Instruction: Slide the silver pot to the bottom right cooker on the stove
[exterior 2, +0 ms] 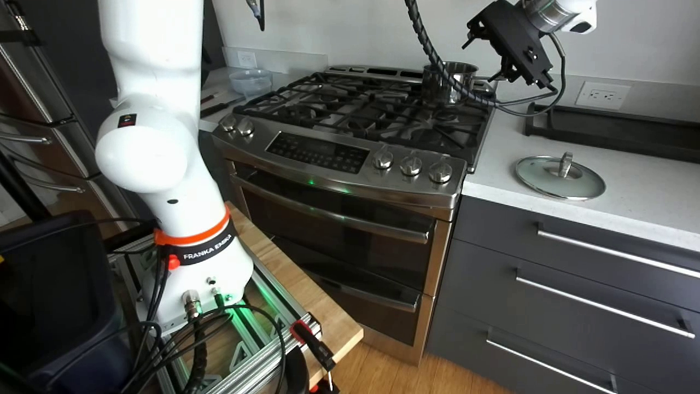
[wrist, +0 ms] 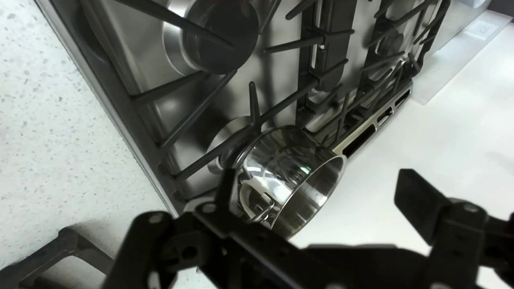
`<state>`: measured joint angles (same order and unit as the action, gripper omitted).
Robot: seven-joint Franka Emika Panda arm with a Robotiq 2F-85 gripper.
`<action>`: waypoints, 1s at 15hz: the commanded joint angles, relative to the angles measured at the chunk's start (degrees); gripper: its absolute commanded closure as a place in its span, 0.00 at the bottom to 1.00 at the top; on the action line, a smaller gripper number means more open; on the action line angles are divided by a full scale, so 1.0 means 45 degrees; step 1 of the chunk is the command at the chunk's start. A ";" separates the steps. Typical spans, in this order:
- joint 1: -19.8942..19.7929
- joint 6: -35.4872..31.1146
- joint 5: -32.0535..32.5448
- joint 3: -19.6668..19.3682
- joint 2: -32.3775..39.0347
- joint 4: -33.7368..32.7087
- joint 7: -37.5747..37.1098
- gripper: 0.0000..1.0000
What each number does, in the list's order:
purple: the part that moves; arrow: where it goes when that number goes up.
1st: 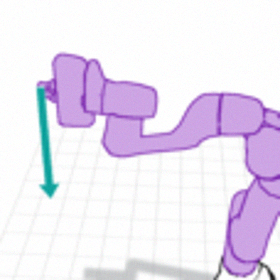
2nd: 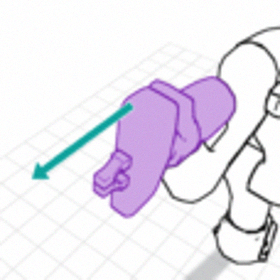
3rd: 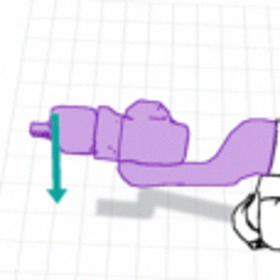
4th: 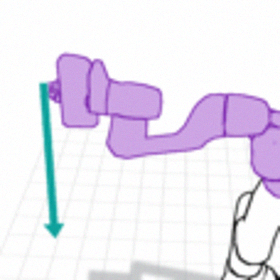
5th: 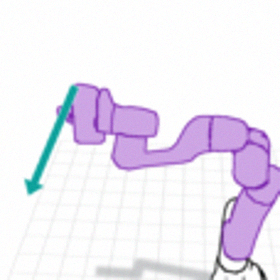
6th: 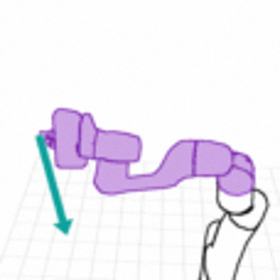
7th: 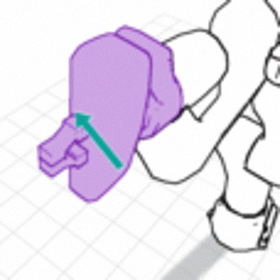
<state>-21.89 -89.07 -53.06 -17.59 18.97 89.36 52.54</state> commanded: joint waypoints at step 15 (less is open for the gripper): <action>-0.1392 0.0215 -0.2063 0.1925 0.4254 -0.4866 -0.2481 0.00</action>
<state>-26.94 -88.62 -61.31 -10.33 35.17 71.38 45.26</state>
